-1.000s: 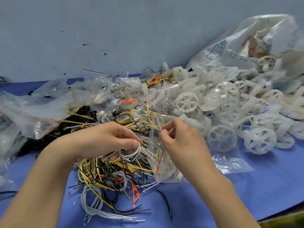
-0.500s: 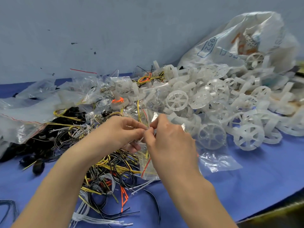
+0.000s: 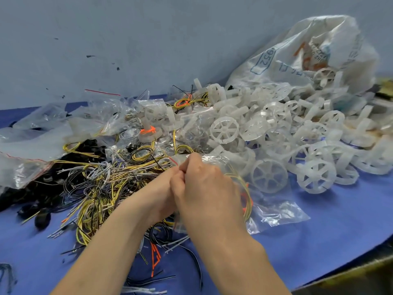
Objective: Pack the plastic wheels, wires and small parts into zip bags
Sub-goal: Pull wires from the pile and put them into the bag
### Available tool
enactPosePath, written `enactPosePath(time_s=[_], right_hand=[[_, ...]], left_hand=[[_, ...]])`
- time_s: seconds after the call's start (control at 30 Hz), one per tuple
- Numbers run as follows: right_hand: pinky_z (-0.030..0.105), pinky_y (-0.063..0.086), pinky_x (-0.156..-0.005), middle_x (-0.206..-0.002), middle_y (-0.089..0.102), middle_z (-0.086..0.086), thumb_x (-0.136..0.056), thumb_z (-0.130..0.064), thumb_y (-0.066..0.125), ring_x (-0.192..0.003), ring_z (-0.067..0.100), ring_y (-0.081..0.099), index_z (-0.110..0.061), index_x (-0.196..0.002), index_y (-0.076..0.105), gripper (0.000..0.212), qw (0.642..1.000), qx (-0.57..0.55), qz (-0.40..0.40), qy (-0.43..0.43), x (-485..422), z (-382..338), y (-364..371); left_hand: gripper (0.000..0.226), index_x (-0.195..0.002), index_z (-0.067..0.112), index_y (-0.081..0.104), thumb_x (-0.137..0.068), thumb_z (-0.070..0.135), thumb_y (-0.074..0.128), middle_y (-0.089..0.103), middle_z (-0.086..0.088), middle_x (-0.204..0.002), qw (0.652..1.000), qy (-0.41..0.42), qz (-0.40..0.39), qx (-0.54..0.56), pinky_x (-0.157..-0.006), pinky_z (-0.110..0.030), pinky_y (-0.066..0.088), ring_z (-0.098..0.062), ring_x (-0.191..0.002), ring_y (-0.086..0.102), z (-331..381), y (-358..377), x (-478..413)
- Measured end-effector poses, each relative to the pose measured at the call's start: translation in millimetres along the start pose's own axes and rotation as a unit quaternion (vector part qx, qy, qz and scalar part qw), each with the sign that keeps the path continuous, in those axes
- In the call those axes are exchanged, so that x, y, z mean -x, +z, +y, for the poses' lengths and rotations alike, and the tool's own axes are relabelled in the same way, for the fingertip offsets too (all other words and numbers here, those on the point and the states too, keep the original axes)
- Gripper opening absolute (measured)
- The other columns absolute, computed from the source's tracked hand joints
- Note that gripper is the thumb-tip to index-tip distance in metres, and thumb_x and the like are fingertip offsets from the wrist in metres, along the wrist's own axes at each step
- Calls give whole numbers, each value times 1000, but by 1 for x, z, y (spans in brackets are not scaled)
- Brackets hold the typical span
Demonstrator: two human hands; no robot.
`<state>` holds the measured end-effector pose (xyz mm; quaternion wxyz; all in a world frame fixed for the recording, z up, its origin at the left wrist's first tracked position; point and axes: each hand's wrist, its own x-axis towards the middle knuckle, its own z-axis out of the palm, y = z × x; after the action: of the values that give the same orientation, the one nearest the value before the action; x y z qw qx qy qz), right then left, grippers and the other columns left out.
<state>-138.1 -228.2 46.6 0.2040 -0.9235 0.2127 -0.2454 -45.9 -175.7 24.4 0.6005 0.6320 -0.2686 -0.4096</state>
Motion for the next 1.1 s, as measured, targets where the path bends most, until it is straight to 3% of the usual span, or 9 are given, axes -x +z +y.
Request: enactPosePath(time_s=[0.13,0.23,0.33,0.5,0.6,0.73,0.83,1.0,1.1], right_hand=[[35,26,-61,-94,66,4,-98,-35,43,-90,32,65,-23,-98,42,12,1000,-16,3,3,-2,2,-2],[36,32,-64,-96,66,5,-97,-34,43,-92,32,64,-21,-103,48,15,1000,-23,-10,2,-3,4,-2],[35,33,-64,-97,66,4,-97,-34,44,-92,31,64,-22,-107,52,18,999,-25,-24,10,-4,5,-3],[34,34,-64,-95,66,2,-94,-34,48,-91,28,63,-24,-105,55,17,998,-45,-30,33,-8,8,-4],[35,35,-65,-95,65,1,-93,-37,48,-92,28,61,-25,-104,55,18,997,-58,-29,38,-10,10,-6],[36,40,-67,-94,65,0,-93,-38,48,-92,27,61,-26,-102,55,17,995,-81,-28,46,-12,15,-8],[38,48,-72,-94,66,0,-93,-42,48,-91,28,61,-27,-99,55,18,994,-93,-29,57,-15,19,-7],[42,53,-74,-87,66,-2,-93,-41,47,-82,26,64,-26,-93,55,17,990,-120,-27,74,-20,29,-5],[41,54,-72,-85,66,-4,-93,-40,46,-77,25,64,-26,-91,55,17,987,-132,-34,82,-22,34,-3]], left_hand=[[17,-73,18,68,-79,10,55,57,-4,-64,993,5,-5,115,-49,-22,48,-12,-54,58,-4,1,-4],[41,-52,19,69,-89,16,52,57,0,-50,992,-20,0,122,-45,-16,46,-9,-45,57,-10,11,-2],[74,-35,5,55,-103,14,28,43,1,-32,997,-4,56,57,-32,-9,33,-4,-27,44,-11,25,2],[46,-62,14,34,-102,-8,24,42,2,-54,991,14,86,-98,-34,-9,35,6,-30,43,-6,28,2],[44,-67,19,39,-102,-6,28,44,6,-67,991,-13,133,-10,-40,-5,39,4,-42,53,0,28,1],[50,-63,19,66,-102,9,36,52,5,-47,999,-11,42,33,-37,-14,39,-3,-38,50,8,25,4],[53,-64,18,76,-98,-1,40,65,0,-60,998,-5,34,43,-45,-16,48,-6,-51,60,15,16,5],[33,-99,5,71,-96,-7,40,75,-14,-94,982,-1,158,-103,-74,-29,60,-23,-85,73,44,-10,19],[29,-101,16,69,-100,6,42,75,0,-91,933,100,238,-249,-76,-28,60,-16,-87,71,68,-13,21]])
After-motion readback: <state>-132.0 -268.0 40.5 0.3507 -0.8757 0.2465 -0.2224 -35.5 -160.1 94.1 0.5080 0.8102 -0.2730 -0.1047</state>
